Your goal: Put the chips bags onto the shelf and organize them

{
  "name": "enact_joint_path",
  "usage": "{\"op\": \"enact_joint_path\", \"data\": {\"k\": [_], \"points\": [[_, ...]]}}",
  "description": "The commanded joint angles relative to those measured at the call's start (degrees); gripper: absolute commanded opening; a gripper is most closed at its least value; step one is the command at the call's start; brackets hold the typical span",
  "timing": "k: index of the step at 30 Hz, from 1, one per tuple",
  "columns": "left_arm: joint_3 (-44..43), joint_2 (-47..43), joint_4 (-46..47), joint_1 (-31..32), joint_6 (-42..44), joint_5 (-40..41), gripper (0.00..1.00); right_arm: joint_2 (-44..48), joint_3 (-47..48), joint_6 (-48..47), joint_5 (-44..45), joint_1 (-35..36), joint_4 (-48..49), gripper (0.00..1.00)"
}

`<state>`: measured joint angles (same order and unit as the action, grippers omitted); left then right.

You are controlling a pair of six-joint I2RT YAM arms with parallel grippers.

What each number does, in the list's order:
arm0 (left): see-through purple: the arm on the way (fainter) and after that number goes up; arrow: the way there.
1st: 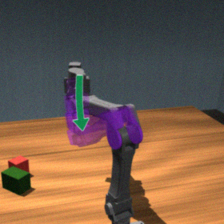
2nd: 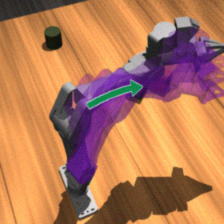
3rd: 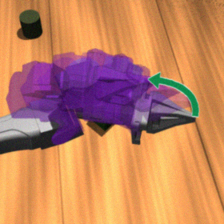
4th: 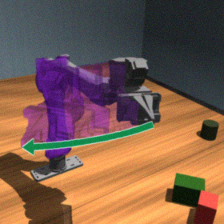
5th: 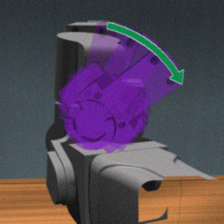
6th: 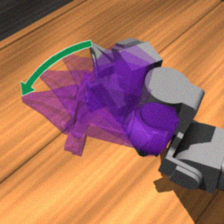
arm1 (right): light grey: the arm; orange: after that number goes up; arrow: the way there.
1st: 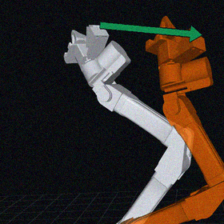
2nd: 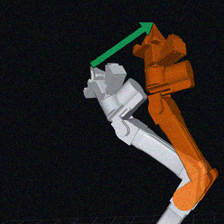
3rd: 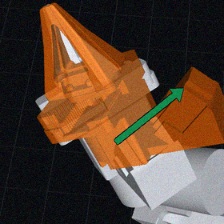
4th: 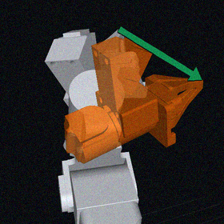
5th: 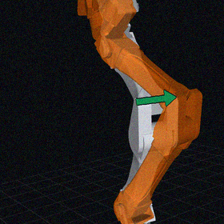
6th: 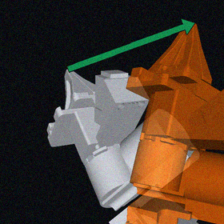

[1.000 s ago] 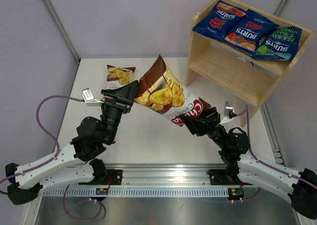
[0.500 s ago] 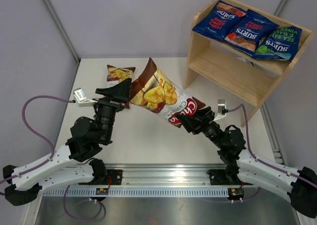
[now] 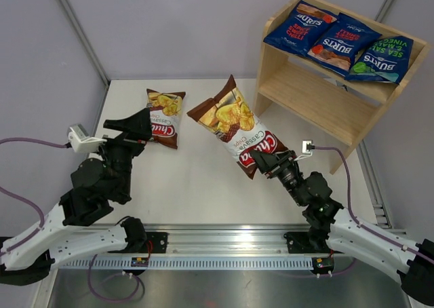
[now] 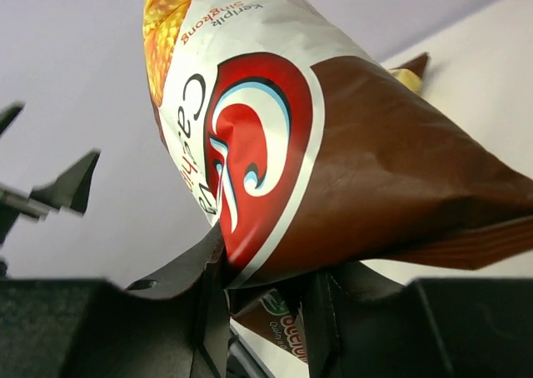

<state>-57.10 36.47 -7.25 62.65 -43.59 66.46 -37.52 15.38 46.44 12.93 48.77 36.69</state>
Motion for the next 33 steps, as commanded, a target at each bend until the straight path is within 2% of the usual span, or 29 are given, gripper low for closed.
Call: {"op": "enact_joint_path", "data": {"k": [1, 6, 9, 15, 21, 24, 26, 27, 29, 30, 31, 33], "points": [[0.23, -4.29, -10.58, 0.1, -1.23, 4.57, 0.99, 4.28, 3.61, 9.26, 12.37, 0.44, -7.4, 0.0], [-1.96, -7.55, -28.03, 0.19, -4.48, -0.62, 0.99, 7.19, 7.82, 17.09, 23.69, 0.44, -23.83, 0.0], [-4.59, -8.08, -38.59, 0.19, -7.99, -3.25, 0.99, 7.72, 10.11, 25.43, 29.14, 0.36, -31.22, 0.0], [-8.19, -8.52, -48.89, 0.19, -6.16, -10.72, 0.99, 7.11, 13.71, 36.78, 39.6, 0.36, -41.69, 0.0], [-13.38, -1.23, -56.21, 0.19, 0.52, -17.41, 0.99, 3.43, 21.7, 40.13, 51.83, 0.44, -47.05, 0.0], [-14.09, 1.58, -57.0, 0.19, 3.69, -19.17, 0.99, -1.84, 27.5, 42.14, 57.72, 0.36, -50.21, 0.0], [-13.3, 2.46, -57.7, 0.1, 4.39, -18.12, 0.99, -5.89, 32.51, 49.06, 62.36, 0.36, -60.9, 0.0], [-13.21, 2.73, -57.97, 0.1, 4.39, -17.86, 0.99, -7.38, 34.26, 58.24, 63.26, 0.36, -65.64, 0.0], [-12.6, 2.56, -58.23, 0.19, 4.74, -17.76, 0.99, -11.6, 39.19, 66.56, 64.93, 0.36, -78.88, 0.0], [-12.42, 1.95, -58.06, 0.19, 5.01, -17.76, 0.99, -13.01, 40.68, 73.38, 65.81, 0.1, -82.44, 0.0], [-12.16, 1.42, -57.71, 0.19, 5.88, -17.85, 0.99, -15.54, 43.31, 75.88, 65.91, -0.69, -87.79, 0.0], [-11.89, 0.8, -57.09, 0.19, 6.76, -18.03, 0.99, -17.67, 45.35, 77.93, 65.12, -1.75, -89.24, 0.0]]}}
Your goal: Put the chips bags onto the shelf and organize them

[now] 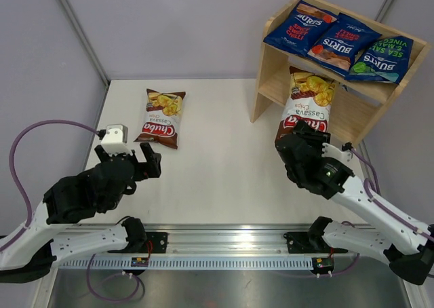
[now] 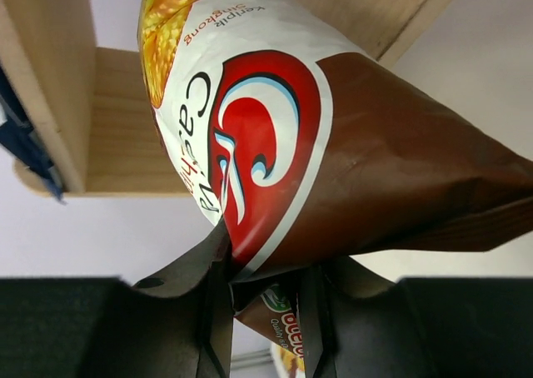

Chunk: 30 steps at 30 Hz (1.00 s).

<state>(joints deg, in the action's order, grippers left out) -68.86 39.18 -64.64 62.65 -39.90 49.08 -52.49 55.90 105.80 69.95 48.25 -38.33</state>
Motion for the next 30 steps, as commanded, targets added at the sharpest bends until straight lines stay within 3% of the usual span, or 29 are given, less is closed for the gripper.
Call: {"op": "enact_joint_path", "data": {"k": [1, 4, 7, 15, 21, 30], "points": [[-0.13, -2.35, 0.48, 0.19, 4.12, -0.65, 0.99, -4.27, 5.96, 17.52, 7.4, -2.01, -13.45, 0.0], [0.22, -2.44, 1.8, 0.19, 6.66, -0.39, 0.99, -6.47, 5.8, 9.19, 2.57, -6.58, -0.32, 0.0], [2.32, -2.62, 4.08, 0.19, 9.04, 0.66, 0.99, -9.19, 6.32, 5.56, -0.78, -9.75, 6.4, 0.04], [10.58, -6.39, 13.4, 0.1, 10.98, 1.28, 0.99, -23.26, 18.01, 21.73, 0.71, -11.68, -6.23, 0.04], [13.13, -8.15, 12.35, 0.19, 9.84, 1.19, 0.99, -31.35, 22.32, 25.25, -1.04, -13.97, -3.96, 0.04], [16.3, -12.02, 12.52, 0.28, 9.14, 0.4, 0.99, -39.17, 25.75, 22.97, -3.16, -16.08, 6.4, 0.06]]}}
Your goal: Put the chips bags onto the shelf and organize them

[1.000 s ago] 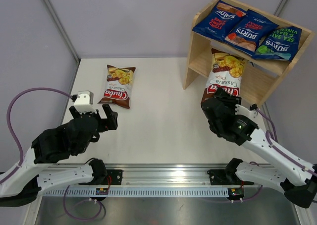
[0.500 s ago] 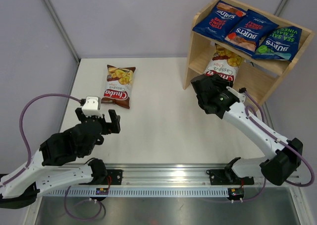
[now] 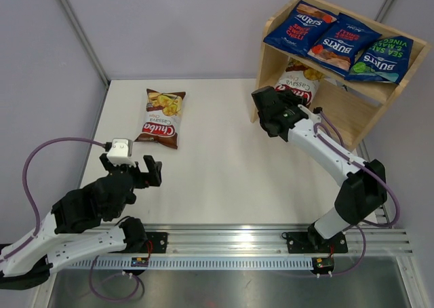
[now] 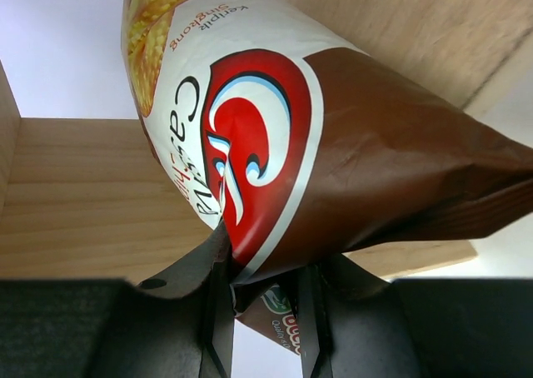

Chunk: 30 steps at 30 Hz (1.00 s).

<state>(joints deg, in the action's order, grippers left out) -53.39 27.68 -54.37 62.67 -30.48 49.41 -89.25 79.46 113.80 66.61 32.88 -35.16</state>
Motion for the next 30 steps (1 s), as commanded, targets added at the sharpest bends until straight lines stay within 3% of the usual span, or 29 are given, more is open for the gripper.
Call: {"op": "enact_joint_path", "data": {"k": [1, 8, 10, 13, 19, 20, 24, 26, 30], "points": [[0.83, -0.44, 2.51, 0.17, -0.2, -0.45, 0.99, -2.77, 2.45, 14.87, 0.45, -0.8, 3.6, 0.06], [1.0, -0.17, 2.77, 0.25, 0.07, -1.15, 0.99, -6.19, 3.86, 16.28, -0.6, -1.16, 6.94, 0.1], [1.18, -0.35, 2.95, 0.17, 0.42, -1.33, 0.99, -7.07, 3.6, 16.28, -1.21, -1.16, 9.13, 0.16], [1.35, -0.17, 3.04, 0.17, 0.6, -1.68, 0.99, -7.95, 3.25, 14.53, -2.18, -1.16, 11.59, 0.38], [1.35, -0.61, 2.95, 0.17, 0.6, -1.95, 0.99, -6.46, 1.4, 11.36, -3.5, -1.16, 14.42, 0.57], [1.44, -0.7, 3.04, 0.17, 0.51, -2.03, 0.99, -6.2, 1.49, 10.84, -3.76, -1.16, 14.15, 0.66], [1.62, -1.14, 3.04, 0.17, 0.51, -1.95, 0.99, -4.88, 1.22, 9.52, -5.0, -1.16, 15.55, 0.79], [1.62, -1.23, 2.87, 0.17, 0.42, -1.86, 0.99, -4.53, 0.96, 7.94, -5.96, -1.16, 16.17, 0.91], [1.62, -1.23, 2.78, 0.25, 0.25, -1.95, 0.99, -1.72, -1.32, 4.15, -6.14, -1.16, 19.51, 0.99]]}}
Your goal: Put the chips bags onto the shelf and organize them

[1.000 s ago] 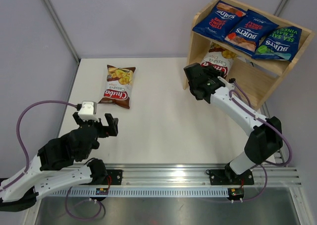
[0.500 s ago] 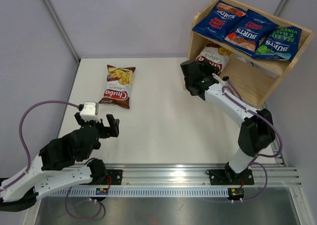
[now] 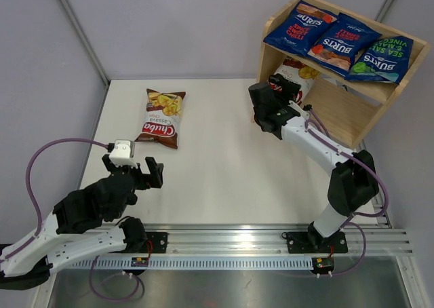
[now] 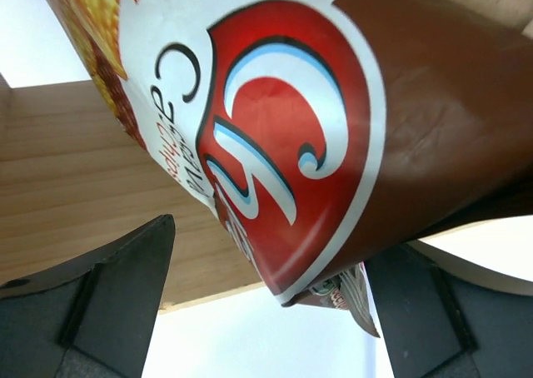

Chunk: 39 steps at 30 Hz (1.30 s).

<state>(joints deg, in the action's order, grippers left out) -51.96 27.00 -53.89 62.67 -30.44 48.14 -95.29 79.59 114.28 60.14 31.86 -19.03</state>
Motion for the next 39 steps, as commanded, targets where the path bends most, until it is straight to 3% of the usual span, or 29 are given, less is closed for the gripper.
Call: {"op": "enact_joint_path", "data": {"k": [1, 6, 19, 26, 30, 34, 38, 39], "points": [[0.2, -0.55, 2.3, 0.17, 0.2, -0.77, 0.99, 4.75, -1.89, 3.15, 0.68, -0.04, 3.29, 0.99], [0.29, -0.9, 2.3, 0.17, 0.03, -0.94, 0.99, 8.53, -7.76, 1.21, 1.39, -0.91, 3.98, 0.97], [0.64, -0.9, 2.91, 0.17, 0.73, -2.17, 0.99, 8.8, -13.94, -14.07, -16.79, -9.53, 18.23, 0.99], [0.64, -0.9, 2.82, 0.17, 0.91, -2.44, 0.99, 8.01, -12.97, -8.64, -26.29, -9.45, 14.1, 0.99], [0.72, -1.25, 2.82, 0.17, 0.64, -2.26, 0.99, 8.01, -13.06, -6.26, -24.46, -6.99, 17.61, 0.99], [0.72, -1.69, 2.74, 0.17, 0.47, -2.17, 0.99, 7.57, -11.74, -6.53, -20.25, -5.84, 18.41, 0.91], [0.72, -1.87, 2.74, 0.17, 0.64, -2.09, 0.99, 6.26, -12.62, -8.02, -17.17, -5.84, 25.17, 0.68], [0.72, -2.04, 2.74, 0.17, 0.64, -2.09, 0.99, 6.08, -12.18, -8.37, -16.55, -5.84, 25.09, 0.67]]}}
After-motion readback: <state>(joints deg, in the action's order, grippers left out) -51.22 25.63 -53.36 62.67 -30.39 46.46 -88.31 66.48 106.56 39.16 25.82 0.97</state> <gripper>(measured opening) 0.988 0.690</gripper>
